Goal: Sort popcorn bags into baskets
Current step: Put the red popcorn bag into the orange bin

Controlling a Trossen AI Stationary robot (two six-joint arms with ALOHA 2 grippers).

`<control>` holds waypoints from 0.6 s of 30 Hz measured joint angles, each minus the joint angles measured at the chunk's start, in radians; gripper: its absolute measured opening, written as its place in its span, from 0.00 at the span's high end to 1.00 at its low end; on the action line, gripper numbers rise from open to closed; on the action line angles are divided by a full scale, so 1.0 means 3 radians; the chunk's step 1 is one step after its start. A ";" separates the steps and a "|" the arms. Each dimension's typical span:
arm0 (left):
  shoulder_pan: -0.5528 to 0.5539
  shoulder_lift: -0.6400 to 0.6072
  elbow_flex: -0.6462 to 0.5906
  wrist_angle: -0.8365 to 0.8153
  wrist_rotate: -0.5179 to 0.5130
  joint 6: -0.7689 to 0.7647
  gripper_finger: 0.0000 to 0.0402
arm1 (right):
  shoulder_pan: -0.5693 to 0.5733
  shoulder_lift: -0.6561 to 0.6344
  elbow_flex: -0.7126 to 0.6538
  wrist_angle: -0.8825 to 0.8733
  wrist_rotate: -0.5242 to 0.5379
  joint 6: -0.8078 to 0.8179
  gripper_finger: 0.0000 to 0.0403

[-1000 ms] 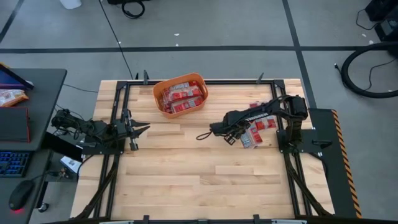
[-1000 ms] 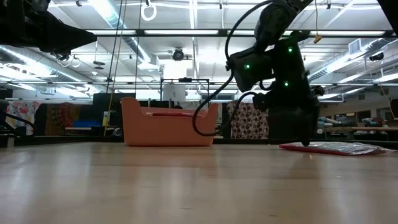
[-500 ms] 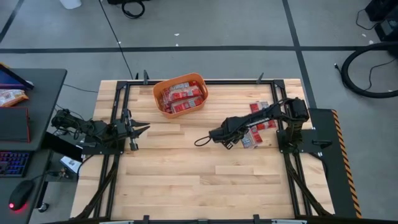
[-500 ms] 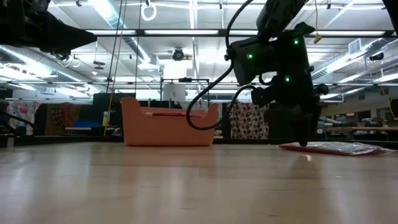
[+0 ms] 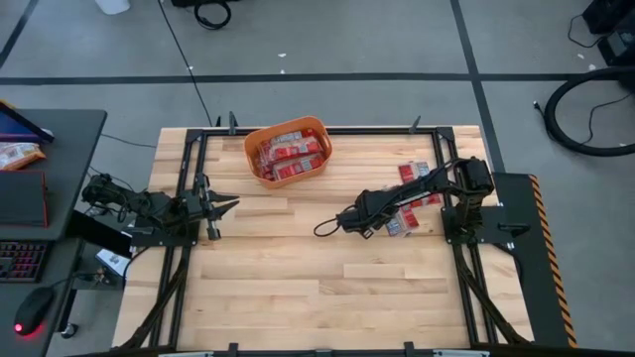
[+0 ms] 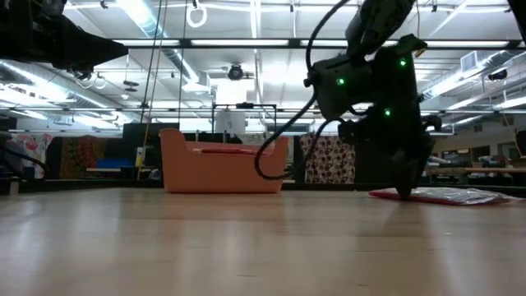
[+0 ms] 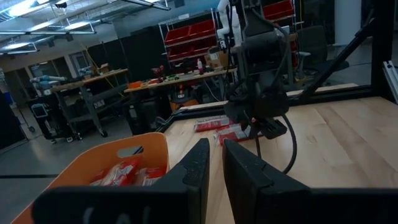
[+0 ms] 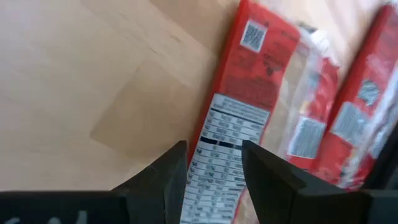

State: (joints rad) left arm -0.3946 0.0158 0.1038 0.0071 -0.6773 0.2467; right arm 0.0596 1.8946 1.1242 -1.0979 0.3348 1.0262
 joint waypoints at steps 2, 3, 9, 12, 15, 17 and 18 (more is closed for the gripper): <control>0.0000 0.0000 0.0000 -0.0001 0.0000 0.0000 0.88 | -0.0002 0.0001 -0.0075 0.0088 -0.0042 0.0014 0.61; 0.0000 0.0000 0.0000 -0.0001 0.0000 0.0000 0.88 | 0.0000 -0.0007 -0.0105 0.0140 -0.0054 0.0016 0.61; 0.0000 0.0000 -0.0001 -0.0001 0.0000 0.0000 0.88 | 0.0006 -0.0013 -0.0169 0.0093 -0.0035 0.0111 0.61; 0.0000 0.0000 -0.0001 -0.0003 0.0001 0.0000 0.88 | 0.0022 0.0002 -0.0193 -0.0120 -0.0020 0.0074 0.61; 0.0000 0.0000 -0.0001 -0.0003 0.0000 0.0000 0.88 | 0.0040 0.0009 -0.0236 -0.0196 0.0023 -0.0004 0.62; 0.0000 0.0000 -0.0001 -0.0009 0.0000 0.0001 0.88 | 0.0044 0.0000 -0.0298 -0.0148 0.0053 -0.0026 0.64; 0.0000 0.0000 -0.0001 -0.0018 0.0001 0.0001 0.88 | 0.0047 -0.0003 -0.0336 -0.0127 0.0057 -0.0038 0.65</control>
State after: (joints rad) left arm -0.3946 0.0158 0.1036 0.0018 -0.6769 0.2470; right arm 0.0738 1.8938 1.0235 -1.1358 0.3519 1.0148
